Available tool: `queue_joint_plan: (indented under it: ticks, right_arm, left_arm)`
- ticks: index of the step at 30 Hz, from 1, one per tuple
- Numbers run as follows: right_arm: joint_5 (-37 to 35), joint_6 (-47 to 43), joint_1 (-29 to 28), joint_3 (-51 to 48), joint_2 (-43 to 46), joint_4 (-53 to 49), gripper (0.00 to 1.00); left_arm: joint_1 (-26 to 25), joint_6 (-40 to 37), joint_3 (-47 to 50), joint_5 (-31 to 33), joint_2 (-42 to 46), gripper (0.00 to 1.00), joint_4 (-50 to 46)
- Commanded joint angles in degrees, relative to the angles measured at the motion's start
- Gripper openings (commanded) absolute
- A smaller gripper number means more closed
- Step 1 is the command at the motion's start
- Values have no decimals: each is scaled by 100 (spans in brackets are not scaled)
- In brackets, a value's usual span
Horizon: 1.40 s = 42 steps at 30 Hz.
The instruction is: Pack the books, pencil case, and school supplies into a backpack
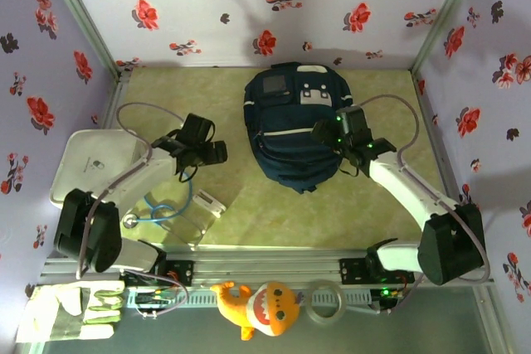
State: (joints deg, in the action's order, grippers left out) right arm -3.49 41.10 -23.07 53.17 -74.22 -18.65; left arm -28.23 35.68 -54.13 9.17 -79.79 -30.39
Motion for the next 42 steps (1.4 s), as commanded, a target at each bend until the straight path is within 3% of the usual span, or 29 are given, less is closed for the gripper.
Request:
queue_joint_plan:
  ticks: [1, 9, 16, 26, 31, 37, 42]
  right_arm:
    - [-187, -434, -220, 315, -165, -151, 85]
    - [-87, -519, -515, 681, -693, -90, 87]
    - [6, -445, -603, 722, -831, 5, 87]
    - [89, -379, -629, 656, -787, 37, 86]
    - [145, -348, -629, 640, -814, 66, 86]
    - [154, -281, -629, 580, -803, 94, 86]
    - [372, -221, -637, 478, -805, 304, 86]
  left_arm:
    - [8, 1200, 365, 68, 260, 90, -966]
    - [-154, 2651, 1202, -122, 1089, 89, -1224]
    - [-199, 2956, 1537, -561, 790, 82, -428]
    - [-245, 3076, 1657, -644, 241, 64, 56]
    - [-245, 3017, 1616, -636, -4, 60, 0]
    - [-249, 2856, 1499, -636, -5, 38, 17]
    - [-246, 2530, 1185, -627, 108, 30, 131]
